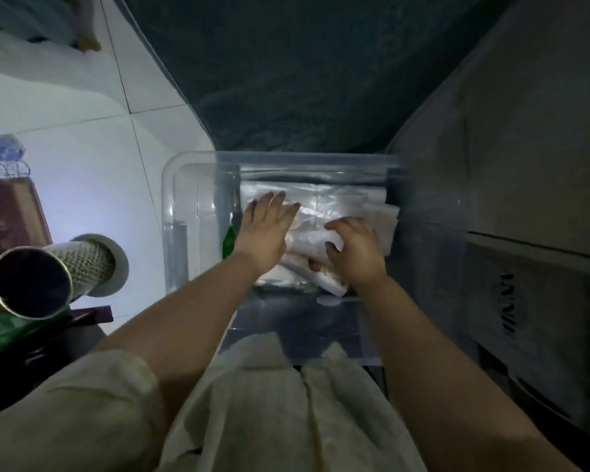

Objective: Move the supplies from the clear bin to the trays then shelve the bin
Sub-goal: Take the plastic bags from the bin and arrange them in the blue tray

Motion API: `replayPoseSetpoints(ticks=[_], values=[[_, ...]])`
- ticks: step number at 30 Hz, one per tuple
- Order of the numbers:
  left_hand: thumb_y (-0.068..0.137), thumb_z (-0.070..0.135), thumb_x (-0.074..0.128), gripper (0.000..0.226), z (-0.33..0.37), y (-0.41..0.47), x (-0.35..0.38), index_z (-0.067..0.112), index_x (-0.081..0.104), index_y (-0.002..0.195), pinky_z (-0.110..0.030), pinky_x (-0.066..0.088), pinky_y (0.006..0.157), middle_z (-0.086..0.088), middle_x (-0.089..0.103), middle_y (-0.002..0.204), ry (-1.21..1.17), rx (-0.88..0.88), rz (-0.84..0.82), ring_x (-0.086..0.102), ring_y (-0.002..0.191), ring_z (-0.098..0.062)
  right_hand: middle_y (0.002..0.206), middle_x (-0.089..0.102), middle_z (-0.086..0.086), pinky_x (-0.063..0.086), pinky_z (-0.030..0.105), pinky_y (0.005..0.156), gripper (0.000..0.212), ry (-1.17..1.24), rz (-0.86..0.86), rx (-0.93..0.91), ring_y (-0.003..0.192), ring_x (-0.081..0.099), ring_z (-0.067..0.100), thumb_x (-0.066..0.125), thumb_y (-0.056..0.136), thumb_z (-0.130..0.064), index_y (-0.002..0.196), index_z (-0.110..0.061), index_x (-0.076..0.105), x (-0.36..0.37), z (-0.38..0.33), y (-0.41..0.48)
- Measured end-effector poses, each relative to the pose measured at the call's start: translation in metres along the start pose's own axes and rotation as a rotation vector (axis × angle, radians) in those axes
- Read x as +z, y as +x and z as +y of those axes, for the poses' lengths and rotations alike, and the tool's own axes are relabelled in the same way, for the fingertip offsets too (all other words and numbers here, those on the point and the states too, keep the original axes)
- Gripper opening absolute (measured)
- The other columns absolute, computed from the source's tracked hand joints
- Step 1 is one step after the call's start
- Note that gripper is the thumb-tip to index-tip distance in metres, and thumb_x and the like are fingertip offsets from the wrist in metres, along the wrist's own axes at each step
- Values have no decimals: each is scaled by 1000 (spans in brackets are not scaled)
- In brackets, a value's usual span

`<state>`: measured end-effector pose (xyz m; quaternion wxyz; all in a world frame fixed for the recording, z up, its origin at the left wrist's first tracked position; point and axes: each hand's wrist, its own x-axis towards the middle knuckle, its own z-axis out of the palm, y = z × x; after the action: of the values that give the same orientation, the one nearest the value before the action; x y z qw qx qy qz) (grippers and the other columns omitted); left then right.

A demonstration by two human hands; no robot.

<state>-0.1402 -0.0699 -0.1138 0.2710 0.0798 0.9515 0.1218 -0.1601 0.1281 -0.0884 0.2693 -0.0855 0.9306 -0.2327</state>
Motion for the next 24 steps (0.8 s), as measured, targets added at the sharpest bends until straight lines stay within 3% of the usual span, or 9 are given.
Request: replayPoseSetpoints(ticks=[4,6,11,14,17,21,24], values=[[81,28,65,87,2,34,10,21,11,149,-51,-3,116,-12,9,158,14,-15,-29,1,144,-30,114,64,7,40,36,93,34,28,12,13,110,51,29,69,78,-14,112,-14,65,8,22,17],[79,31,66,90,2,43,13,22,11,149,-54,-3,115,-11,14,156,27,-18,-61,5,144,-29,114,64,8,41,36,94,34,53,19,11,111,51,30,68,78,-13,111,-13,65,8,29,20],[69,25,68,74,0,33,8,17,39,137,-49,12,107,-9,43,133,10,44,29,34,124,-30,106,66,10,44,36,91,31,47,39,-29,105,54,31,69,76,-10,106,-10,67,-1,34,13],[69,25,68,69,-6,12,6,18,44,134,-41,17,99,-7,49,127,-27,43,7,39,119,-30,102,66,13,45,37,88,31,57,43,-60,103,55,34,70,74,-6,105,-8,68,-8,33,1],[69,25,68,66,-12,-10,11,24,47,132,-44,20,102,-6,50,126,-35,39,-51,39,120,-30,102,66,14,48,41,86,31,64,14,-72,102,55,35,72,72,-5,103,-6,68,-8,32,-11],[76,17,68,66,-9,-17,25,25,43,136,-53,9,112,-12,39,142,68,24,-97,29,132,-33,103,65,15,47,42,88,31,69,-46,-64,103,55,36,73,72,-3,103,-6,68,2,28,-16],[72,-2,64,86,3,-11,32,26,24,142,-58,-2,112,-17,15,155,149,-35,-97,8,142,-35,105,65,14,45,41,88,31,54,-42,-53,104,55,35,71,72,-3,104,-6,68,8,25,-13]])
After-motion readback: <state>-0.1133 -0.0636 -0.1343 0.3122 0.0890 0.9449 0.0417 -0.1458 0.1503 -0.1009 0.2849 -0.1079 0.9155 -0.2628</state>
